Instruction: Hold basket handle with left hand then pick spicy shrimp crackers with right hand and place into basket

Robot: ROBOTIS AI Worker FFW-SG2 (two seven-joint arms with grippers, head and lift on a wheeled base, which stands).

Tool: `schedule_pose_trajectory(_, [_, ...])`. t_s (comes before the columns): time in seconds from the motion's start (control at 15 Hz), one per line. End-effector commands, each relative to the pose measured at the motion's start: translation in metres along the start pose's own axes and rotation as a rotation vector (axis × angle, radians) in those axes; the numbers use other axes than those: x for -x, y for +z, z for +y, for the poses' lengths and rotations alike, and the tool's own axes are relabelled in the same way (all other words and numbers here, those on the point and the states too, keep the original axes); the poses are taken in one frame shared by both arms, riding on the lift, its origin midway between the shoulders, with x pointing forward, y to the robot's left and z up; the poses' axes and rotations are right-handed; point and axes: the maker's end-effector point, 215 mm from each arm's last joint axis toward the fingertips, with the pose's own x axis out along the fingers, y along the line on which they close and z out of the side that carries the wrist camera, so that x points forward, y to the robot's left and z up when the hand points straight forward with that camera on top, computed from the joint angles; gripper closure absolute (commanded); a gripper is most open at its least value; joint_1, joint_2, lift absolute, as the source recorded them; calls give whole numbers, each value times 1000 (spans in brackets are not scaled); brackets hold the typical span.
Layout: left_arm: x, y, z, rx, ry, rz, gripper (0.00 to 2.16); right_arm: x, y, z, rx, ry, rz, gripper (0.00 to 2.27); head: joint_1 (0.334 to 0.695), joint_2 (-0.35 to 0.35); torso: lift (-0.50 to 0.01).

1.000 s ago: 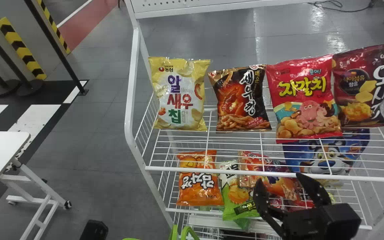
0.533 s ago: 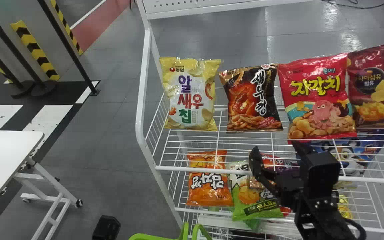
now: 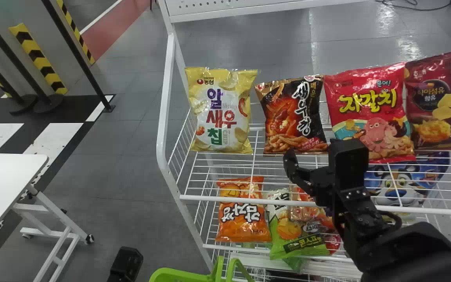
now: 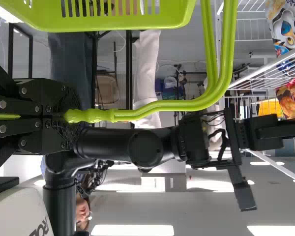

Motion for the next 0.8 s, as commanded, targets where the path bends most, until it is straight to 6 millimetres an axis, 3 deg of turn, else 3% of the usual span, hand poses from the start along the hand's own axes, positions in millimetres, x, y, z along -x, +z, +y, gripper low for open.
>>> schedule_pose_trajectory(0.0, [-2, 2, 0, -5, 2, 6, 2067, -15, -1, -7, 23, -7, 9, 137, 695, 249, -7])
schedule_pose_trajectory(0.53, [-10, 11, -2, -21, -4, 33, 2067, -62, 19, -23, 47, -11, 15, 137, 695, 212, -7])
schedule_pose_trajectory(0.73, [-10, 12, -2, -23, -4, 33, 2067, -75, 15, -25, 80, -5, 24, 137, 695, 208, -7])
